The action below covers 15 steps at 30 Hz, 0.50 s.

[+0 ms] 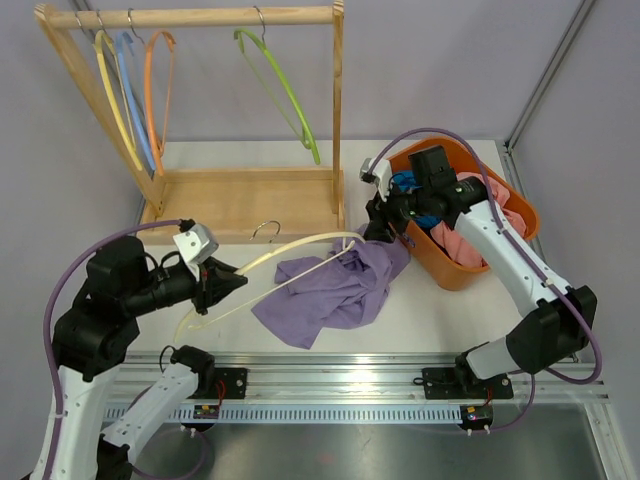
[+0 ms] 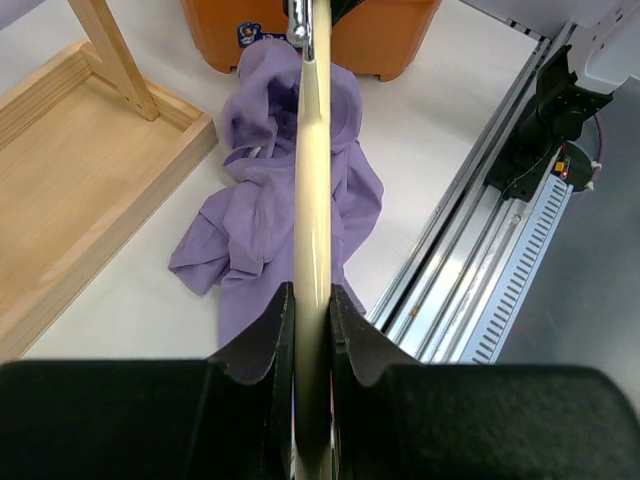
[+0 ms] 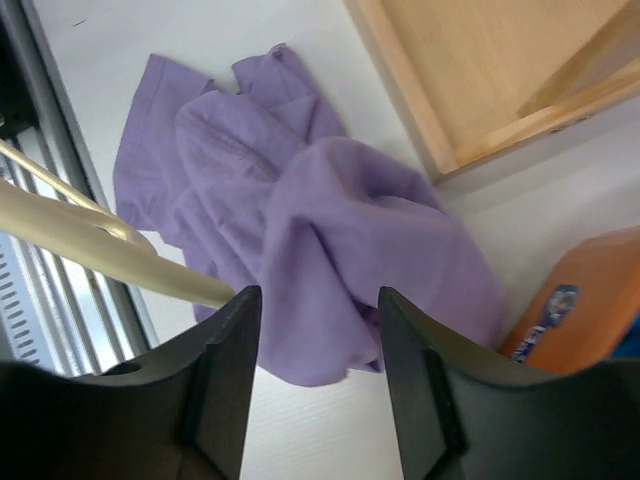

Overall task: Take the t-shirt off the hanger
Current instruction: Remove the tshirt from the hanger, then pass the hanger from the left arm to the right

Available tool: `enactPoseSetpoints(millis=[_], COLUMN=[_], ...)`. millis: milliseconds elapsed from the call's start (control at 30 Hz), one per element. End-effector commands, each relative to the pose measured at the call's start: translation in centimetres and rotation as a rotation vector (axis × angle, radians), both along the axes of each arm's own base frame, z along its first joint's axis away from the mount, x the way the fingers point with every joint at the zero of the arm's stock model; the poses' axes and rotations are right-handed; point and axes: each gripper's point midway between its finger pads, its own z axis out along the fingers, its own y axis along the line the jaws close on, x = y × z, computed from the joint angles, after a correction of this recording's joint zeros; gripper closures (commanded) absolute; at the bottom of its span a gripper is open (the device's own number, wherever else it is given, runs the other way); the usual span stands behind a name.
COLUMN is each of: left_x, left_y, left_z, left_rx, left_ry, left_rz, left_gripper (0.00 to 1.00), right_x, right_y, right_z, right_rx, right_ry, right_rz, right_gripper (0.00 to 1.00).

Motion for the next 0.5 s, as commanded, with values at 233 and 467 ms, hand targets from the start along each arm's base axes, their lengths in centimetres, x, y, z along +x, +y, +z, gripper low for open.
enactPoseSetpoints(millis=[233, 467], left_x=[0.8, 2.8], left_y=[-0.6, -1.2], left_z=[1.9, 0.8], left_rx=[0.032, 0.113], left_ry=[-0.131, -0.18], left_rz=[-0.084, -0.154], left_gripper=[1.0, 1.0], right_x=[1.0, -8.2], right_y=[-2.6, -2.2], right_z=[8.5, 8.2], right_rx=[0.033, 0.143], right_ry=[-0.224, -0.174], right_rz=[0.121, 0.598], right_gripper=[0.24, 0.2])
